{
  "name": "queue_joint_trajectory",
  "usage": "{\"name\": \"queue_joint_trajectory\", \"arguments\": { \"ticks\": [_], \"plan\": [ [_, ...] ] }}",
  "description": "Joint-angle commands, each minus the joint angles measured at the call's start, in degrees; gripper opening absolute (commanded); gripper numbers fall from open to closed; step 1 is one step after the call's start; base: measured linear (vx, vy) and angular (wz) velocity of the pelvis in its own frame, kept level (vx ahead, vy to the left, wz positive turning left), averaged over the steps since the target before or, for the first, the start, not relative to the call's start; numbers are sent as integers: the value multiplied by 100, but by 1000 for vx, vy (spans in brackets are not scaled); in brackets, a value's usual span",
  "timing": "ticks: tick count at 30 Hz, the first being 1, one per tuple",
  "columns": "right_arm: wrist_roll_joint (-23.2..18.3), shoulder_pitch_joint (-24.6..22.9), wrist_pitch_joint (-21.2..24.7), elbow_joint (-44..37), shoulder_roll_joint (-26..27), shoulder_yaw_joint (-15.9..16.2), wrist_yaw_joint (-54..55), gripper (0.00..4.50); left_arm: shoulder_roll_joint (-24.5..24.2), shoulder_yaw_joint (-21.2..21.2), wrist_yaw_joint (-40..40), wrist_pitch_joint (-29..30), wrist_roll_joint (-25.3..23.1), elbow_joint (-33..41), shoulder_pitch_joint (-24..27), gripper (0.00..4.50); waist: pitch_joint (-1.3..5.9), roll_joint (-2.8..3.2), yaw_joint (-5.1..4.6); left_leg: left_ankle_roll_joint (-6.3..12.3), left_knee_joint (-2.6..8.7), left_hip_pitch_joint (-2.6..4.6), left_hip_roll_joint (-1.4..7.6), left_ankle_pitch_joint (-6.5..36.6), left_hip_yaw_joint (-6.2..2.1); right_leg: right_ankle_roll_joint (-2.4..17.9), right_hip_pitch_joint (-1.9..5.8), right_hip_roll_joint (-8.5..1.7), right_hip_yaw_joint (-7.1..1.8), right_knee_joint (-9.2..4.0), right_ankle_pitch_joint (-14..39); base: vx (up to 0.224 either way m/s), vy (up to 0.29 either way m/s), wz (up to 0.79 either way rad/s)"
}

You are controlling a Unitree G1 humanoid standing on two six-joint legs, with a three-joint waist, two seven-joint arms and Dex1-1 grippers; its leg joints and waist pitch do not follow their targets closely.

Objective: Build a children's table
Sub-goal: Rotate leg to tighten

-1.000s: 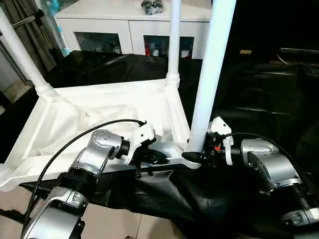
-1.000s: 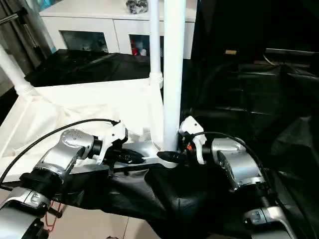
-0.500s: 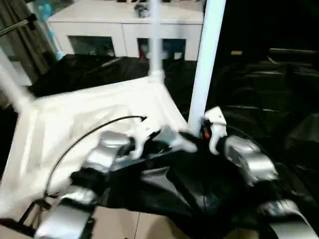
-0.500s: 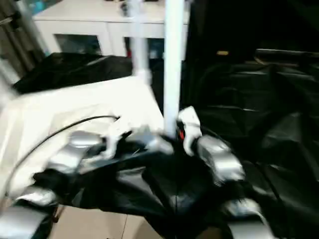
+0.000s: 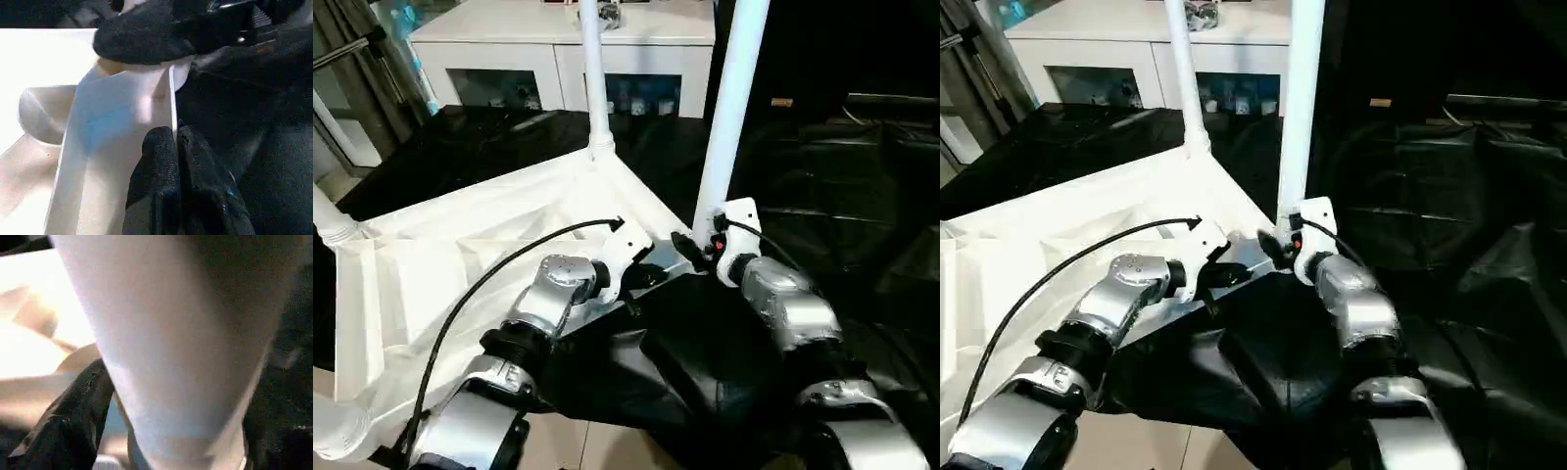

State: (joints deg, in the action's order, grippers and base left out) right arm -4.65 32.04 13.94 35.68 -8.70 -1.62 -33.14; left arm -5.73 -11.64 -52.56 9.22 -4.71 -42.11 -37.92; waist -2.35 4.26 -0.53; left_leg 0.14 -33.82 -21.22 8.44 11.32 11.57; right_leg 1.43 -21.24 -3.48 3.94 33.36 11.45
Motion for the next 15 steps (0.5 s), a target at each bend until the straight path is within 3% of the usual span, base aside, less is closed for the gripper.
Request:
{"name": "queue_joint_trajectory", "arguments": {
  "ticks": [1, 4, 7, 14, 15],
  "plan": [
    [-207, -192, 215, -317, 58, 741, -1166, 380, 100, -411, -750, -241, 209, 352, 8, 0, 317, -72, 70, 591, 380, 48, 569, 926, -268, 1407, 231, -616, -322, -359, 692, 0, 0, 0],
    [-324, -348, 266, -633, -276, 930, -1859, 380, -83, -476, -1141, -279, 237, 439, 63, 0, 331, -73, 114, 708, 356, 37, 572, 764, -251, 1491, 211, -625, -313, -317, 389, 0, 0, 0],
    [-424, -545, 316, -1019, -677, 1163, -2662, 380, -289, -545, -1566, -309, 271, 491, 92, 0, 319, -72, 169, 731, 350, 38, 573, 841, -250, 1448, 210, -626, -310, -338, 586, 0, 0, 0],
    [-418, -812, 522, -1507, -1174, 1505, -3614, 365, -557, -634, -2159, -245, 302, 547, 107, 0, 306, -80, 267, 540, 384, 82, 595, 998, -253, 1361, 168, -613, -321, -370, 1003, 0, 0, 0],
    [-426, -827, 548, -1544, -1201, 1534, -3659, 339, -572, -635, -2207, -240, 300, 553, 109, 0, 308, -77, 271, 530, 383, 81, 590, 992, -254, 1368, 173, -611, -322, -364, 962, 0, 0, 0]
  ]
}}
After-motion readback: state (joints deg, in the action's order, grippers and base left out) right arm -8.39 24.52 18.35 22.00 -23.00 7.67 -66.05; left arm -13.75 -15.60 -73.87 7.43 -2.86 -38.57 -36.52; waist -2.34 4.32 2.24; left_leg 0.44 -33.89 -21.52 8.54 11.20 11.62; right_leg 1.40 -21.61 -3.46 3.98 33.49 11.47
